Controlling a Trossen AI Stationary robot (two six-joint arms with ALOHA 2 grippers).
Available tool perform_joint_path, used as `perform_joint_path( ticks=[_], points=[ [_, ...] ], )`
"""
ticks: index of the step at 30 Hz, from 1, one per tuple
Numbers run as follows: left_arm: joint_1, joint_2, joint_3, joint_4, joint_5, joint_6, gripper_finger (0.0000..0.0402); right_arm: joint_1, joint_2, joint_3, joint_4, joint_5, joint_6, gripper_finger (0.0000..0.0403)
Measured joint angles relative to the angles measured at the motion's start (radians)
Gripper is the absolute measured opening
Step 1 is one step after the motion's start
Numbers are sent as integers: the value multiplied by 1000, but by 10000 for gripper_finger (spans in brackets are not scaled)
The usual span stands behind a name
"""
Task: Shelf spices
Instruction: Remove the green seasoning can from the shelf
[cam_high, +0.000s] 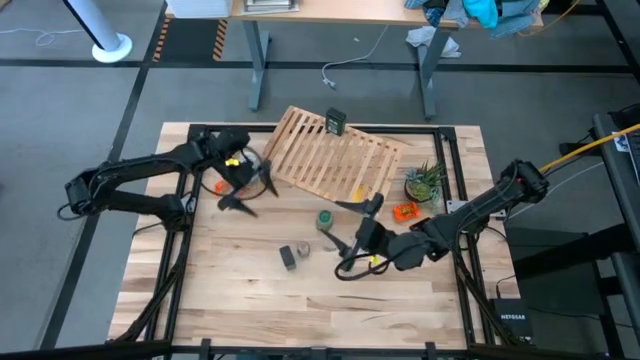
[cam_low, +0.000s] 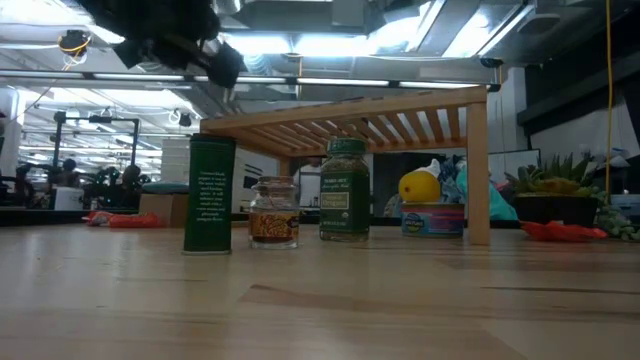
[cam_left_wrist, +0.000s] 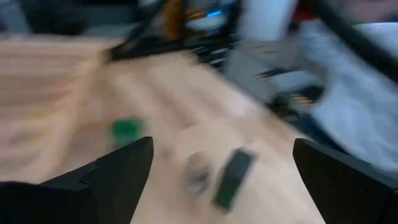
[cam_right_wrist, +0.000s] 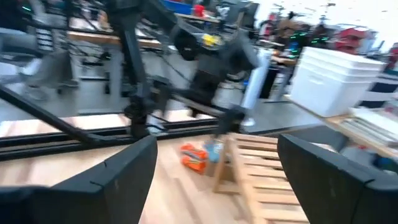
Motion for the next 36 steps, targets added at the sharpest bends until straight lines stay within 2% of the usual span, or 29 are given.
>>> perform_joint_path(
  ticks=[4,6,8,9,10,13,15,16,18,21,24,31,36],
  points=[
    [-92,0,0,0,51,20,379,4,-5,0,-69,58,-1,337],
    [-145,0,0,6,50,-3,379,4,-5,0,-96,78,-1,337],
    [-204,0,0,42,-1,-35,379,3,-5,0,-110,91,0,337],
    [-234,-1,0,67,-68,-62,379,3,-5,0,-112,99,0,337],
    [-269,-1,0,101,-179,-87,379,3,-5,0,-112,109,0,337],
    [-358,7,0,234,-641,-128,379,3,-5,0,-112,145,0,337],
    [-391,23,0,348,-911,-83,379,3,-5,0,-112,157,0,337],
    [-396,33,0,414,-997,-48,379,3,-5,0,-113,157,1,337],
    [-383,52,0,561,-1083,25,379,3,-5,0,-127,157,1,337],
    [-313,80,0,743,-1094,82,378,3,-5,0,-157,157,6,337],
    [-196,102,3,817,-1058,80,366,3,-5,0,-192,157,13,337],
    [128,212,75,806,-661,-114,316,3,-5,0,-215,158,13,337],
    [266,355,196,809,-484,-231,297,3,-5,0,-215,158,13,337]
  ],
)
